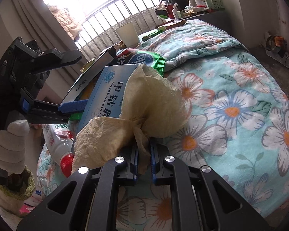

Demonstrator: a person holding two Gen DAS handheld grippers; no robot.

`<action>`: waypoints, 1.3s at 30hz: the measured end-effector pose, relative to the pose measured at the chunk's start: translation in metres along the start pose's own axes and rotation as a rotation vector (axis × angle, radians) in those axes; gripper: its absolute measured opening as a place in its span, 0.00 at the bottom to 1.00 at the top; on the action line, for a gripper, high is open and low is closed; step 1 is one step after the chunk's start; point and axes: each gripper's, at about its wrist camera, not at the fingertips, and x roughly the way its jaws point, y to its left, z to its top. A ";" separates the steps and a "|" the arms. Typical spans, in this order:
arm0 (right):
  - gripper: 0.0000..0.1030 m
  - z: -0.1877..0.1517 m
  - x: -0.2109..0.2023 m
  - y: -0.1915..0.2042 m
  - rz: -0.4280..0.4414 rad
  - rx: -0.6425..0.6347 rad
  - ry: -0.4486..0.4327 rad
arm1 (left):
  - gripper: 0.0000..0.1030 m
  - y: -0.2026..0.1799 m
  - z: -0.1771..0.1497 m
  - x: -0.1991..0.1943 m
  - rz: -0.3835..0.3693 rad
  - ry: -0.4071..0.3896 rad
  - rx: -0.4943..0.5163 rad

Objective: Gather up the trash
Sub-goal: 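Grasp the blue medicine box with the left gripper and lift it, then lift the tan paper and medicine box and turn toward the wastebasket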

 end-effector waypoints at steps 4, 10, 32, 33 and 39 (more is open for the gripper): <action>0.10 0.001 -0.023 -0.023 -0.060 0.047 -0.050 | 0.73 -0.015 -0.008 0.009 0.089 0.000 0.078; 0.10 -0.001 -0.076 -0.074 -0.184 0.164 -0.149 | 0.77 -0.044 -0.023 0.027 0.311 -0.022 0.288; 0.10 -0.006 -0.111 -0.095 -0.233 0.218 -0.247 | 0.71 -0.085 -0.063 0.091 0.687 -0.033 0.672; 0.10 -0.005 -0.112 -0.095 -0.232 0.220 -0.252 | 0.71 -0.086 -0.063 0.090 0.687 -0.038 0.677; 0.10 -0.004 -0.121 -0.092 -0.237 0.221 -0.278 | 0.70 -0.094 -0.069 0.079 0.669 -0.080 0.688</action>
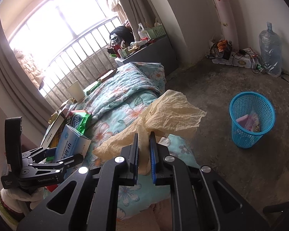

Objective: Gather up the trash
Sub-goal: 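Lift the tan paper and medicine box and turn toward the wastebasket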

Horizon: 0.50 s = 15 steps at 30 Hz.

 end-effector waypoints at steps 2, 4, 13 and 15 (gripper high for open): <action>0.10 0.002 -0.003 0.001 -0.005 -0.001 -0.009 | 0.70 -0.001 0.001 -0.007 0.001 -0.021 0.004; 0.10 0.003 -0.006 0.004 -0.011 -0.005 -0.020 | 0.70 -0.003 0.002 -0.014 0.007 -0.046 0.011; 0.10 0.010 -0.025 0.005 -0.065 -0.009 -0.066 | 0.70 -0.010 0.003 -0.041 0.013 -0.121 0.036; 0.09 0.012 -0.029 0.005 -0.073 -0.009 -0.075 | 0.70 -0.012 0.002 -0.046 0.017 -0.135 0.038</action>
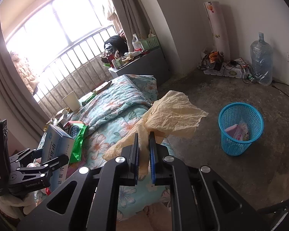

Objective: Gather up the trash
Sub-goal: 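Lift the tan paper and medicine box and turn toward the wastebasket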

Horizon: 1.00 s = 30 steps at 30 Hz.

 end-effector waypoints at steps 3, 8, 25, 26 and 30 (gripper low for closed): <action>0.09 0.002 -0.005 0.000 -0.011 -0.002 -0.012 | 0.70 0.000 0.001 -0.006 0.001 -0.017 0.002; 0.09 0.005 -0.010 0.001 -0.017 -0.006 -0.022 | 0.70 0.000 0.001 -0.015 0.001 -0.040 0.007; 0.09 0.004 -0.014 0.003 -0.017 -0.011 -0.026 | 0.70 -0.005 0.003 -0.025 0.007 -0.070 0.013; 0.09 0.004 -0.014 0.003 -0.017 -0.012 -0.026 | 0.70 -0.005 0.003 -0.025 0.007 -0.070 0.012; 0.09 0.004 -0.015 0.003 -0.016 -0.010 -0.025 | 0.70 -0.005 0.003 -0.025 0.008 -0.070 0.013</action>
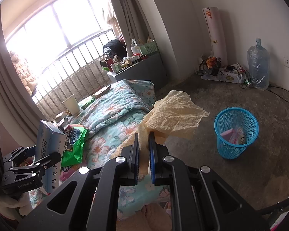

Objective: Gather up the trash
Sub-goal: 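Lift the tan paper and medicine box and turn toward the wastebasket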

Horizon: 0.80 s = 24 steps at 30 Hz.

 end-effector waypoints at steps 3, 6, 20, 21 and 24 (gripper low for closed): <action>0.09 0.000 0.000 -0.001 0.000 0.003 0.001 | 0.70 0.000 0.000 0.000 0.001 0.000 0.000; 0.09 -0.002 0.003 -0.003 0.001 0.010 0.003 | 0.70 -0.001 0.000 0.001 0.000 0.002 0.004; 0.09 0.002 0.001 -0.064 -0.079 0.142 -0.041 | 0.70 -0.041 0.047 0.038 -0.192 0.050 0.046; 0.09 0.004 0.000 -0.072 -0.091 0.158 -0.048 | 0.70 -0.047 0.055 0.043 -0.221 0.059 0.049; 0.09 0.009 -0.002 -0.098 -0.130 0.207 -0.072 | 0.70 -0.073 0.080 0.062 -0.300 0.080 0.067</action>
